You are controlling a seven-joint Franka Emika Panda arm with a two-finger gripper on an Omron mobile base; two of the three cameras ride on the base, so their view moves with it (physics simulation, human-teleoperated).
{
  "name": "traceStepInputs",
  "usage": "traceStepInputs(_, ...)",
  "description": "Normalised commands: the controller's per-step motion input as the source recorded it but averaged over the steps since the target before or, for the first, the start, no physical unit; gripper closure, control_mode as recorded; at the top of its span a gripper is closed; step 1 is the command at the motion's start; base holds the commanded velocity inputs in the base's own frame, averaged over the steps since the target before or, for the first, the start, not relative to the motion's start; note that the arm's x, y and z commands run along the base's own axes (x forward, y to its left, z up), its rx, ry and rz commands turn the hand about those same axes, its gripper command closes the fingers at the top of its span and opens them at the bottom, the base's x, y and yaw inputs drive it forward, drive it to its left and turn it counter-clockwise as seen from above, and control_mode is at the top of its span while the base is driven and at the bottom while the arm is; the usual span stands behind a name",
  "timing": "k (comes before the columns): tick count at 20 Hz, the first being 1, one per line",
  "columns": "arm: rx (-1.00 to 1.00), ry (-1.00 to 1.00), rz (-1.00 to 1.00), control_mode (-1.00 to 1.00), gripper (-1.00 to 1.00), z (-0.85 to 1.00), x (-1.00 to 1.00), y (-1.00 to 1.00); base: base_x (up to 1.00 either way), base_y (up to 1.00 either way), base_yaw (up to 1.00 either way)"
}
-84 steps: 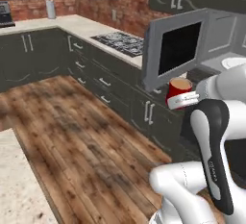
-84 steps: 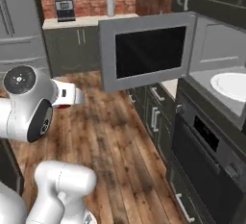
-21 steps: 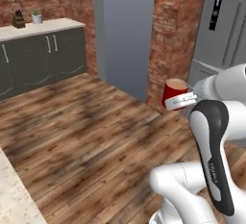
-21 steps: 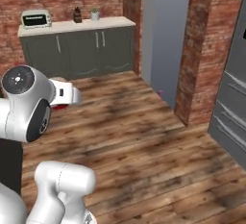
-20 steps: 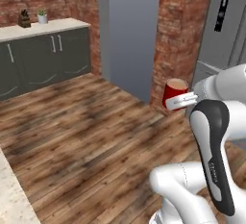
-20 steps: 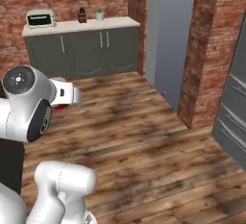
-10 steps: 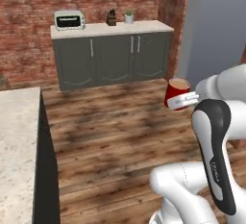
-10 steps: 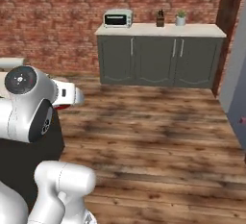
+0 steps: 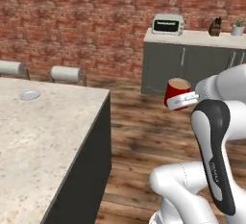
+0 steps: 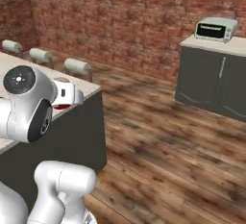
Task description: Pick the cup of tea, navigate to the dining table, and place it on the saucer.
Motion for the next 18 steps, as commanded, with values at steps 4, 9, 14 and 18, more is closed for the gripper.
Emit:
traceStepInputs(4, 0.0, 0.0, 0.0, 1.0, 1.0, 0.0, 0.0, 0.0, 1.0, -0.52, 0.7)
traceStepInputs(9, 0.0, 0.0, 0.0, 1.0, 1.0, 0.0, 0.0, 0.0, 0.97, -0.66, 0.61)
traceStepInputs(14, 0.0, 0.0, 0.0, 1.0, 1.0, 0.0, 0.0, 0.0, 0.73, -0.84, 0.51)
traceStepInputs(18, 0.0, 0.0, 0.0, 1.0, 1.0, 0.0, 0.0, 0.0, 0.6, -0.99, 0.48)
